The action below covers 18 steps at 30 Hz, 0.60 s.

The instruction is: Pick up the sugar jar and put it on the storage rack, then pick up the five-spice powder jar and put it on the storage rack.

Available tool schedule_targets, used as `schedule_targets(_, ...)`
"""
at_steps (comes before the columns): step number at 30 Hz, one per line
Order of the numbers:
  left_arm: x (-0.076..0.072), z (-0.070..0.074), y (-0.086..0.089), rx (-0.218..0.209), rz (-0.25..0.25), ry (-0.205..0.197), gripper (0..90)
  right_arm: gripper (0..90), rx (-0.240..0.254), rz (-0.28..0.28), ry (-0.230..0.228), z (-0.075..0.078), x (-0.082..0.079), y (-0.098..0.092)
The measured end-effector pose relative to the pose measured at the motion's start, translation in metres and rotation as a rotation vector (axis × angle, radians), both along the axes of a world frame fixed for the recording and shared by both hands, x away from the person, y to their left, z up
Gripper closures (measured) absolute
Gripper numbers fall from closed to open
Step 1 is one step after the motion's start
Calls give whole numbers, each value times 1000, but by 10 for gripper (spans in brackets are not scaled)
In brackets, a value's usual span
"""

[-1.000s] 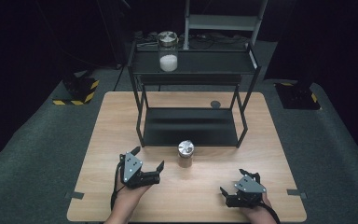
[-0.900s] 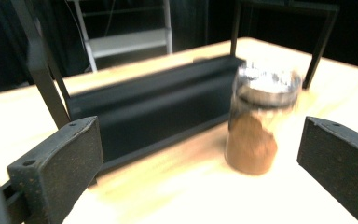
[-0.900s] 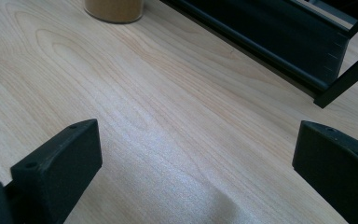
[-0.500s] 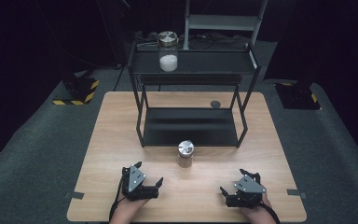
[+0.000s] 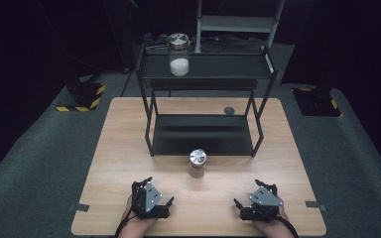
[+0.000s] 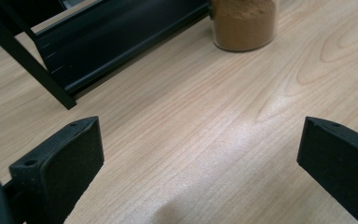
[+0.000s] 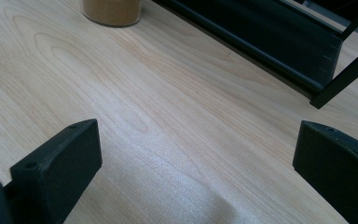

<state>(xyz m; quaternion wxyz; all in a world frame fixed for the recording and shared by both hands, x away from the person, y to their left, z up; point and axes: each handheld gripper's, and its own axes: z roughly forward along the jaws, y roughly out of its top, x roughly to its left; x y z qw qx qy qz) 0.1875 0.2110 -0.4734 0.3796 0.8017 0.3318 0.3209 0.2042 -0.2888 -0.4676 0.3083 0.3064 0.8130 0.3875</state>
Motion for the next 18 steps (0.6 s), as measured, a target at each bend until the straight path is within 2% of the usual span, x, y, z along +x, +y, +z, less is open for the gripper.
schedule_targets(2,1,1,-1,7,1,5,7,2,-4,5,-2,0,0,0)
schedule_targets(8,1,0,3,-38,23,10,7,2,10,-2,-1,0,0,-1)
schedule_targets(12,-1,-1,4,-51,33,4,7,2,16,-2,-1,-1,-1,-2)
schedule_targets(15,-1,-1,3,-38,25,2,7,2,35,-1,-1,-1,-2,-4)
schedule_targets(18,-1,-1,1,-25,21,-3,7,2,34,6,-6,0,-4,-4)
